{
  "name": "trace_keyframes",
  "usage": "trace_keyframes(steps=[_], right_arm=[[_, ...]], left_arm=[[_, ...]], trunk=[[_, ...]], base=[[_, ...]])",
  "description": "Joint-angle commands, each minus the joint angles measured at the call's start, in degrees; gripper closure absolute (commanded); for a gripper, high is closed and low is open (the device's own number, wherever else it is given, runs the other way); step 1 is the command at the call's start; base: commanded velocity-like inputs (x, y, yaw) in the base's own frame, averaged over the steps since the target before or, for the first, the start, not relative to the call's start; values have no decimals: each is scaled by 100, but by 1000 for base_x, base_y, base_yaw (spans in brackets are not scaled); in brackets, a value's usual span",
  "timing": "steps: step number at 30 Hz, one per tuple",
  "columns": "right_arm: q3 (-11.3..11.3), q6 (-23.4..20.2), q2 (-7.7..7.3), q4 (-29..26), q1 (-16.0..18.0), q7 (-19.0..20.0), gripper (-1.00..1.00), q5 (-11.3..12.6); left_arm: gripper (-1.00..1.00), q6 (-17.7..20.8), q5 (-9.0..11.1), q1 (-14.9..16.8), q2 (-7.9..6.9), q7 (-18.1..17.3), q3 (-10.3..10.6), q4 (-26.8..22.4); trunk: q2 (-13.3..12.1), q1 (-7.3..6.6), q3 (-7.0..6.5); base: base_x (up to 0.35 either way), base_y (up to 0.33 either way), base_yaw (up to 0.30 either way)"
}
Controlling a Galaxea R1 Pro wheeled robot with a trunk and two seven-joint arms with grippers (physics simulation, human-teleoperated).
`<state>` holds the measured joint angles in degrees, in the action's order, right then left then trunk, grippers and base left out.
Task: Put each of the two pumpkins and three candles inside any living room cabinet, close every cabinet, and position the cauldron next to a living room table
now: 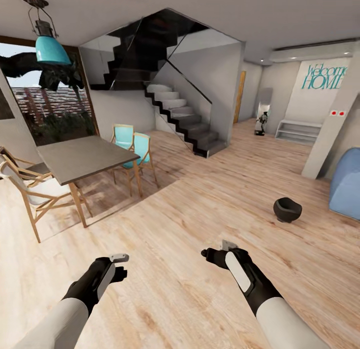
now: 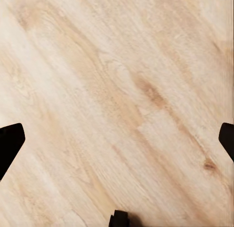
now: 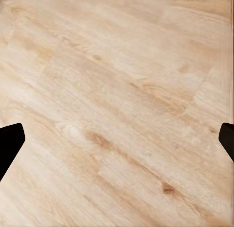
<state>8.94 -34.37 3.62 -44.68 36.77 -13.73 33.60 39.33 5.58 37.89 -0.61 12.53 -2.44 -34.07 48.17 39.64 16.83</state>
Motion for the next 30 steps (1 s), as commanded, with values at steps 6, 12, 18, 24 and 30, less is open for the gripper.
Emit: trace_keyframes(steps=[6,12,18,24,30], right_arm=[[13,-11,-1,-5,5,-58,-100,59],[17,-8,-1,-5,5,-59,-100,59],[19,-8,-1,-5,5,-59,-100,59],[20,-8,-1,-5,5,-59,-100,59],[20,0,-1,-5,5,-59,-100,59]], left_arm=[[-100,28,61,-1,-1,39,-2,-12],[-100,29,65,0,0,39,-2,-12],[-100,29,66,1,0,39,-2,-12],[-100,29,66,1,0,39,-2,-12],[-100,28,66,-1,0,39,-2,-12]], trunk=[[6,1,8],[6,1,8],[6,1,8],[6,1,8],[6,1,8]], base=[[48,0,-288],[211,29,-288],[309,92,-288],[318,97,-288],[318,97,-288]])
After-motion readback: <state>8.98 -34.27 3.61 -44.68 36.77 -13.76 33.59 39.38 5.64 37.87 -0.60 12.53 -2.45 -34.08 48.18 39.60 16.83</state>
